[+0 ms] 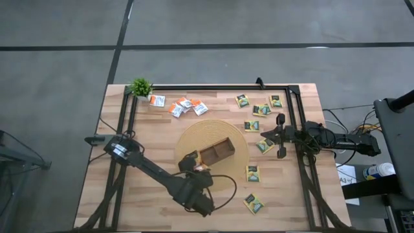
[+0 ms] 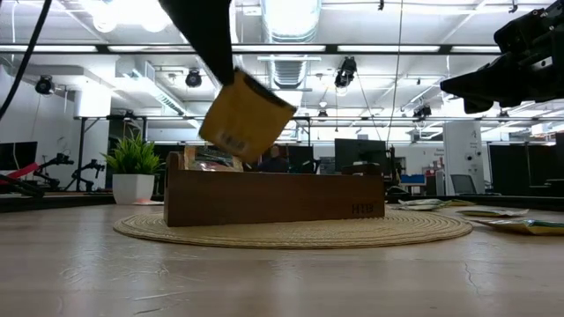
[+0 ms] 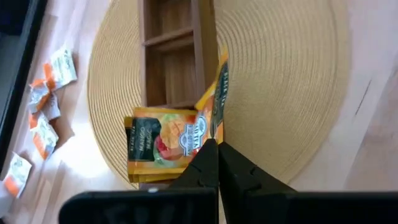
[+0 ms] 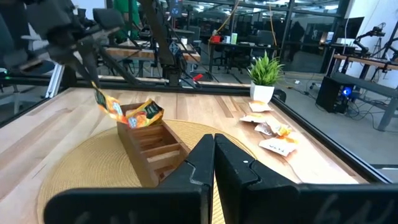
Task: Pick & Place Tea
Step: Put the mango tea sachet into the left section of the wooden organizer
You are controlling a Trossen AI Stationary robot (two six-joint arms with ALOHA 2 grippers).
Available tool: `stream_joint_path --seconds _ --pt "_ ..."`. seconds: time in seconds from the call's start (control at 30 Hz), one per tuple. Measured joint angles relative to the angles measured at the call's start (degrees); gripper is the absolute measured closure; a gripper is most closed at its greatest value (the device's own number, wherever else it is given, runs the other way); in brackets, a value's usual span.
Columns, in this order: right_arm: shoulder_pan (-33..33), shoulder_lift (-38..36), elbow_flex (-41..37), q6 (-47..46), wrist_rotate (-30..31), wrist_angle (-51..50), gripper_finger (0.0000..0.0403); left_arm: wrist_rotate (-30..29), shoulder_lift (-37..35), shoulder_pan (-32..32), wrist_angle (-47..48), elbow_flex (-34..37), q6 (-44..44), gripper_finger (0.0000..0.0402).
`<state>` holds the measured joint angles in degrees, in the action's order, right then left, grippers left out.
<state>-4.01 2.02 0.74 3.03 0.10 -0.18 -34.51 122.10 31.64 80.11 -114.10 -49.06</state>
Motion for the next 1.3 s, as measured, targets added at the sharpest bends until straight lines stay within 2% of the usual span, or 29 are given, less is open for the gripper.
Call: stream_joint_path --seconds 1.0,1.17,1.3 --pt "-0.02 0.02 0.0 0.0 0.0 0.01 0.0394 0.53 -0.49 -1.33 2.8 5.05 -14.87 0.0401" --pt "-0.02 0.0 0.01 0.0 0.0 -0.01 0.0394 0.07 -3.15 -1.34 2.25 5.5 -14.61 0.0401" --pt "-0.01 0.02 0.0 0.0 -0.01 0.01 0.0394 -2.05 -8.1 -1.28 -0.22 8.3 -14.85 0.0401"
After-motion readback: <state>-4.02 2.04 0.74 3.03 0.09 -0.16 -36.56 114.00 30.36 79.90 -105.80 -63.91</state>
